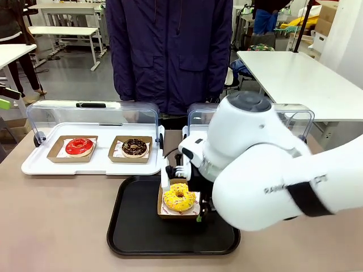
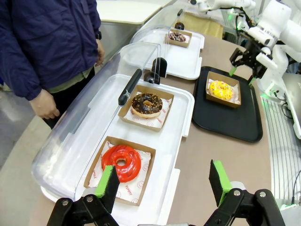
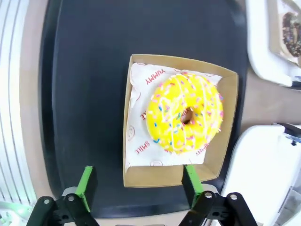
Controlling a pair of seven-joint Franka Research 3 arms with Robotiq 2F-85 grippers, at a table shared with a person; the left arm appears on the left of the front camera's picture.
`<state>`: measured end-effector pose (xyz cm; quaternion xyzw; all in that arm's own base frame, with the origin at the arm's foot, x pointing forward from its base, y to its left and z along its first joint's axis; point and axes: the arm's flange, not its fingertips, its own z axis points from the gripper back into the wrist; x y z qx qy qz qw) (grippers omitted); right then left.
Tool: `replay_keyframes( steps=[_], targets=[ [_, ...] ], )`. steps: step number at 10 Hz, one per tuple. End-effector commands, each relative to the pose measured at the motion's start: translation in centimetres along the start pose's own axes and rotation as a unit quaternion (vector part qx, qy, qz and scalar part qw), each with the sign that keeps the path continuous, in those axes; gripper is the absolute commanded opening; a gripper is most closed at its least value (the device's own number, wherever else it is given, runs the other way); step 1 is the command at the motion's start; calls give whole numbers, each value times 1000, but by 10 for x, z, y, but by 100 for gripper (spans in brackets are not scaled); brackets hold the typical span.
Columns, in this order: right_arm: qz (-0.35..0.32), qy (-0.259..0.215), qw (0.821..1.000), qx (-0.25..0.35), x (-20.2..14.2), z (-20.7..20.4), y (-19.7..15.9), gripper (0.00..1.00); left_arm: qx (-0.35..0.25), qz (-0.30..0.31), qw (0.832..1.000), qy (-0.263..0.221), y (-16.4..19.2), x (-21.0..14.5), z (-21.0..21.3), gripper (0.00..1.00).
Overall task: Move the third donut from the left to the tray.
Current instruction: Pick up the Paper togo box containing the Donut indicated by the person and place it on the Handle tray.
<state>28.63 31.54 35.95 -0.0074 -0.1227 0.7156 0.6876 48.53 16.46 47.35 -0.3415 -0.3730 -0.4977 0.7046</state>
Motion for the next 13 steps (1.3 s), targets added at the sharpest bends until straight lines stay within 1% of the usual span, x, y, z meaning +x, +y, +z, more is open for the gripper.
replay_keyframes(
  steps=[1,2,4,5,13],
  targets=[
    [3,-21,1000,11,-48,42,21,100,-2,0,1000,1,-2,2,-1,100],
    [-4,-31,999,8,-52,57,13,100,-2,0,1000,1,-2,2,-1,100],
    [-2,-29,999,13,-57,76,0,100,-2,0,1000,1,-2,2,-1,100],
    [-12,-17,1000,-2,-25,58,-14,100,-2,0,1000,1,-2,2,-1,100],
    [-12,-17,1000,-2,-25,58,-14,100,-2,0,1000,1,-2,2,-1,100]
  ],
)
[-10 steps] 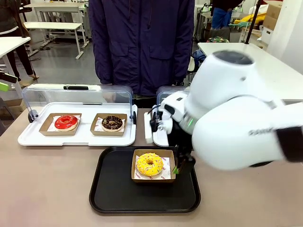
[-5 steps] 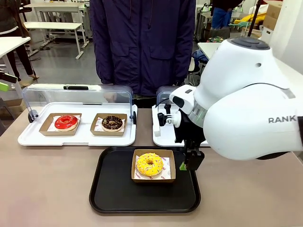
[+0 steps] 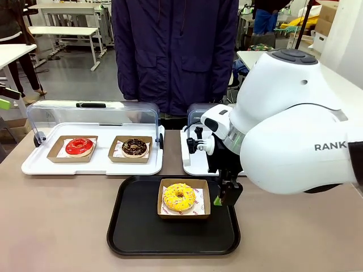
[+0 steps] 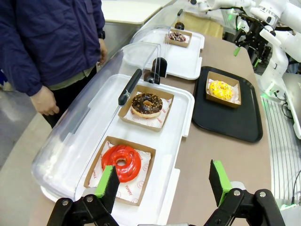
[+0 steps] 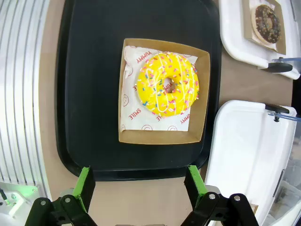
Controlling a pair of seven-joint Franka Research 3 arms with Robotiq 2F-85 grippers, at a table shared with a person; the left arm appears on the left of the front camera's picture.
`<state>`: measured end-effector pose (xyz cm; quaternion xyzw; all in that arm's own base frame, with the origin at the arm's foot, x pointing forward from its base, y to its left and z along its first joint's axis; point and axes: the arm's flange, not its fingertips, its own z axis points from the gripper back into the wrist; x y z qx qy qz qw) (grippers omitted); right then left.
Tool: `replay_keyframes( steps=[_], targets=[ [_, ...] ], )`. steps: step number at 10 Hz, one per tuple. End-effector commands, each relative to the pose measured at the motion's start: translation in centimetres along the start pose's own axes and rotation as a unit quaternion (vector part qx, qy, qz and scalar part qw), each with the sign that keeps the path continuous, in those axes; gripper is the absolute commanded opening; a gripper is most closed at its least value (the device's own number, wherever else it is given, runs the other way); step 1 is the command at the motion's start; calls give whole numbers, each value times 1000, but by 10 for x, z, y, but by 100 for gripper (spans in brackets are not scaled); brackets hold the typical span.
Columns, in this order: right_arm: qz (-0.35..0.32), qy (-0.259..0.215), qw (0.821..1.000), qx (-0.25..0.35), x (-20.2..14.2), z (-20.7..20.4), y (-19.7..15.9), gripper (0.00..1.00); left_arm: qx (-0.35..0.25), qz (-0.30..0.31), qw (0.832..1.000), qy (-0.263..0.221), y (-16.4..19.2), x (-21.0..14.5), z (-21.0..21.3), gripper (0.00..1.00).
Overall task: Move the third donut from the left to the tray.
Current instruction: Pick up the Paper togo box containing the Donut indicated by the person and place it on the Handle tray.
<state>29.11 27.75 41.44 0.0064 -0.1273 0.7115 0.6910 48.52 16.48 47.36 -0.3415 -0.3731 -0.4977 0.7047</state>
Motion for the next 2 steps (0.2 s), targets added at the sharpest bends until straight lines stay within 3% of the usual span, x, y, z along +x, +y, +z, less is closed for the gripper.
replay_keyframes(
  steps=[1,2],
  targets=[
    [-5,-5,1000,-7,4,-1,0,100,-2,0,1000,1,-2,2,-1,100],
    [-5,-5,1000,-7,4,-1,0,100,-2,0,1000,1,-2,2,-1,100]
  ],
)
